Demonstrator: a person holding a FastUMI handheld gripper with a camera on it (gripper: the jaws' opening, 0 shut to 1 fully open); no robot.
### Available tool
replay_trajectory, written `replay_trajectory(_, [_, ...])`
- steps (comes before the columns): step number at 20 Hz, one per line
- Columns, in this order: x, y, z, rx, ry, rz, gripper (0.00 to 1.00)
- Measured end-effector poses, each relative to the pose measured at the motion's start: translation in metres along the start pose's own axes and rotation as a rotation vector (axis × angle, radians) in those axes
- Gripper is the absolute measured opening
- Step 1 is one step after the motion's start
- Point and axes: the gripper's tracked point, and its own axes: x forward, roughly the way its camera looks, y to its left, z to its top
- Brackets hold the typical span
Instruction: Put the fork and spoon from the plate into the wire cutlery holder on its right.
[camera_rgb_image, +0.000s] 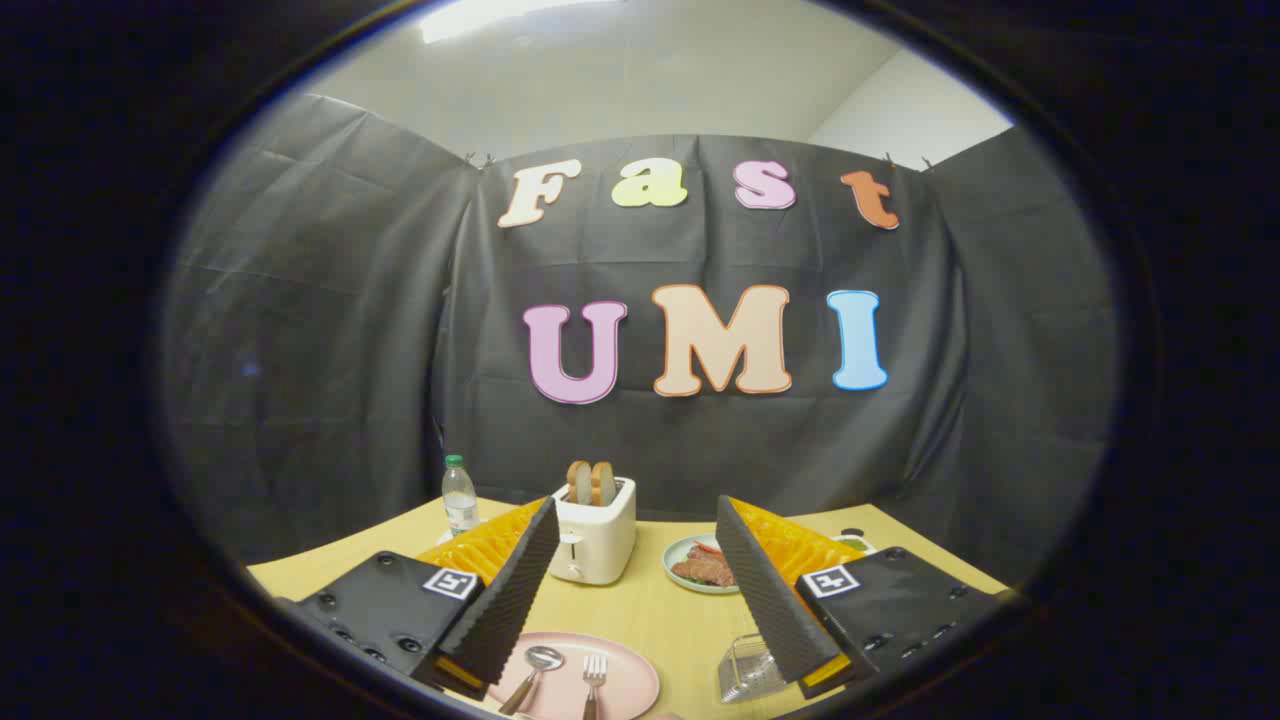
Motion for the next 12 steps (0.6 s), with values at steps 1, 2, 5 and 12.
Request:
replay_trajectory(1, [0.0, 0.001, -0.001, -0.001, 0.003, 0.003, 1.0])
replay_trajectory(2, [-0.001, 0.001, -0.003, -0.004, 0.01, 0.007, 1.0])
replay_trajectory(5, [-0.002, 0.004, -0.006, -0.015, 0.014, 0.017, 1.0])
replay_trajectory(12, [0.0, 0.006, -0.014, -0.008, 0.038, 0.026, 1.0])
